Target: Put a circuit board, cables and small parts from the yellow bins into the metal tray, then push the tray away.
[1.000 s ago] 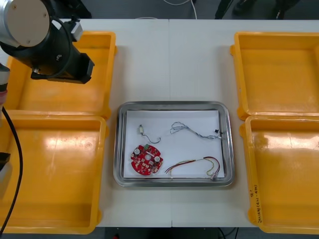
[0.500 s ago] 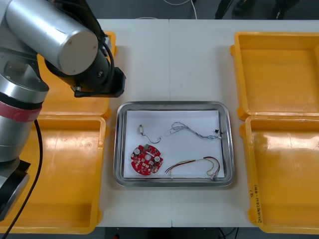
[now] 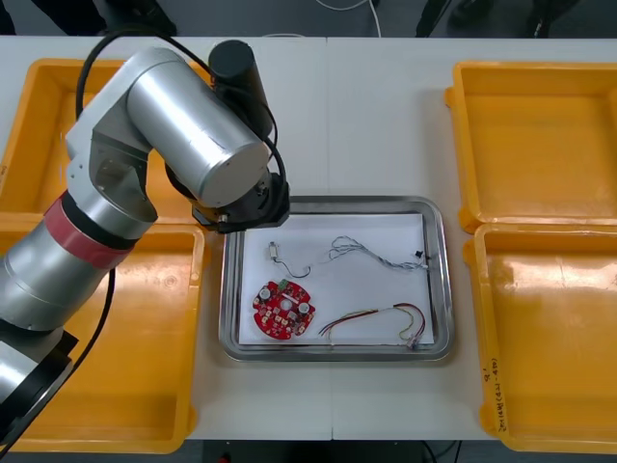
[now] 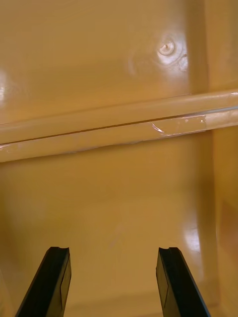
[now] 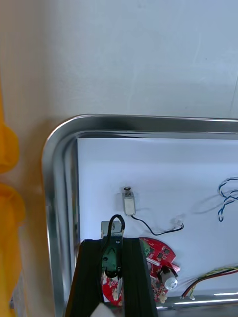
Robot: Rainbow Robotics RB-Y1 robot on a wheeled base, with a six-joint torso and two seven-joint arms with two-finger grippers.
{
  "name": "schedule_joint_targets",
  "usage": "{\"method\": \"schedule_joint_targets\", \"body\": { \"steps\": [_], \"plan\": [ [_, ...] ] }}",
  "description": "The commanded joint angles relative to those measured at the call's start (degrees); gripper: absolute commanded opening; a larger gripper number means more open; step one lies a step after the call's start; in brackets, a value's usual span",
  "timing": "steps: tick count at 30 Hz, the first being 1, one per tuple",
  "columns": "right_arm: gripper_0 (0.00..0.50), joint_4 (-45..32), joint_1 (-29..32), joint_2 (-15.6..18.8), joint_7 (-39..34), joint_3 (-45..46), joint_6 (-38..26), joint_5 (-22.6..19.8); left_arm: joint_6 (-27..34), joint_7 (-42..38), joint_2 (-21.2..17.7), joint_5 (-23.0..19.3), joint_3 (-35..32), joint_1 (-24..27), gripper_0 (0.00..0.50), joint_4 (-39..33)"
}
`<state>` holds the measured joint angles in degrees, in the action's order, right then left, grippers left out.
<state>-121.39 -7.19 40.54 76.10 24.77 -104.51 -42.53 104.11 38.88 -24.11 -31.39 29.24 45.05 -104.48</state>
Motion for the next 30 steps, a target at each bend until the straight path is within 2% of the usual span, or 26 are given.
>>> {"method": "schedule_joint_targets", "body": {
  "steps": [1,7,12,24,25,26,27,28,30],
  "plan": [
    [0.5,-2.01,0.77,-0.55,3.53,0.45,-0.34,0.26,-3.91,-0.21,2.14,-0.25,3.37,3.46,0.0,3.85],
    [0.5,-2.19,0.86,-0.55,9.07,0.36,-0.34,0.96,-9.71,-1.53,2.32,-0.43,7.41,4.08,0.0,8.24],
    [0.5,-2.19,0.86,-0.64,8.98,0.19,-0.34,0.52,-12.79,-1.71,2.32,-1.66,8.64,4.17,0.0,10.88],
    [0.5,-2.8,1.21,-0.81,7.66,0.19,-0.34,0.08,-14.11,-2.41,2.32,-3.06,9.96,4.08,0.006,12.02],
    [0.5,-2.8,1.3,-0.81,7.66,0.19,-0.43,0.08,-14.11,-2.58,2.32,-3.06,9.96,4.08,0.037,12.02],
    [0.5,-2.8,1.3,-0.81,7.58,0.19,-0.34,0.08,-14.11,-2.67,2.23,-3.15,9.96,4.08,0.118,11.93],
    [0.5,-2.8,1.3,-0.81,7.4,0.19,-0.34,-0.01,-14.11,-2.85,2.23,-3.24,9.96,4.08,0.278,12.02],
    [0.5,-2.8,1.3,-0.81,7.31,0.19,-0.34,-0.01,-14.11,-3.02,2.23,-3.24,9.96,4.08,0.401,12.02],
    [0.5,-2.8,1.3,-0.81,7.22,0.19,-0.34,-0.18,-14.11,-3.2,2.23,-3.33,9.96,4.08,0.5,12.02]
  ]
}}
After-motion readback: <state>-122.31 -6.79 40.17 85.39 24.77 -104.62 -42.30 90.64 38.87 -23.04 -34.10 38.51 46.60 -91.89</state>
